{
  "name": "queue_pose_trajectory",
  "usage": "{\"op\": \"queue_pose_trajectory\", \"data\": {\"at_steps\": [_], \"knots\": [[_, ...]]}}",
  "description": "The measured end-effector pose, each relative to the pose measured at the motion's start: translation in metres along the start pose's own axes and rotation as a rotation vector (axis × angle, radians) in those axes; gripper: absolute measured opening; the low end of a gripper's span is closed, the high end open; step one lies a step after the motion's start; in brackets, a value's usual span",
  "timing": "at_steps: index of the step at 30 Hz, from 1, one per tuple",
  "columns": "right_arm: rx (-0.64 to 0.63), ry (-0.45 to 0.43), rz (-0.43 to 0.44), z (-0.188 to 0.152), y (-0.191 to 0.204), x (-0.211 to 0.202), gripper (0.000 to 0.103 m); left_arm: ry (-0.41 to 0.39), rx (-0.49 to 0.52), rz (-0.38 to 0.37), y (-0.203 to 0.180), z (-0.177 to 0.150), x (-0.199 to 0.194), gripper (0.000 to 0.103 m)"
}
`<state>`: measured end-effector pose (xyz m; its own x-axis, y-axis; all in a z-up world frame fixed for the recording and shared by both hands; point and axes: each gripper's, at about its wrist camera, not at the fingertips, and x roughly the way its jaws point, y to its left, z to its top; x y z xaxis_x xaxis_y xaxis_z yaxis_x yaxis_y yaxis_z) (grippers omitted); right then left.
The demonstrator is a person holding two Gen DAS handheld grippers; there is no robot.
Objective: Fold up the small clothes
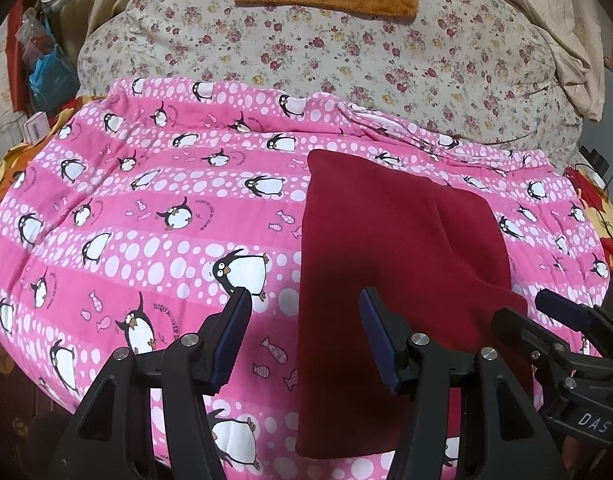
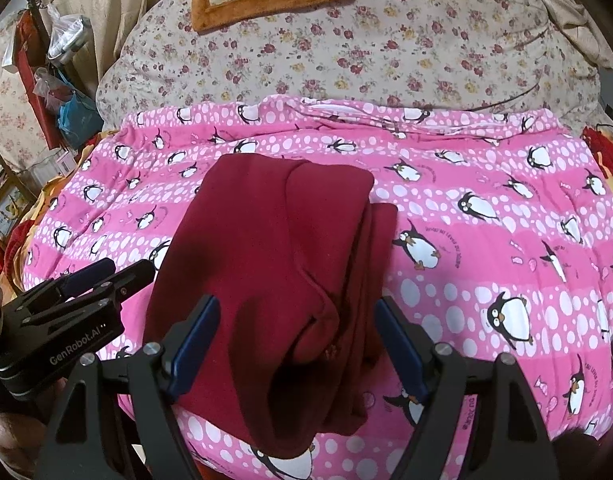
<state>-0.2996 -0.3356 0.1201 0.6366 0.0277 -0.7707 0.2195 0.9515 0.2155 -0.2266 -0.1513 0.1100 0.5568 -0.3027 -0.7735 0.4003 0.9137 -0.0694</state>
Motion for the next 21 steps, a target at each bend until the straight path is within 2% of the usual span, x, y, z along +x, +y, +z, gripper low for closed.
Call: {"op": "queue_pose_trajectory", "data": {"at_steps": [21], "knots": [[-0.002,0.031,-0.005,0.003,0.002,0.013,0.083,0.019,-0.007,-0.013,0.001,0.004,0.011,0.036]]}}
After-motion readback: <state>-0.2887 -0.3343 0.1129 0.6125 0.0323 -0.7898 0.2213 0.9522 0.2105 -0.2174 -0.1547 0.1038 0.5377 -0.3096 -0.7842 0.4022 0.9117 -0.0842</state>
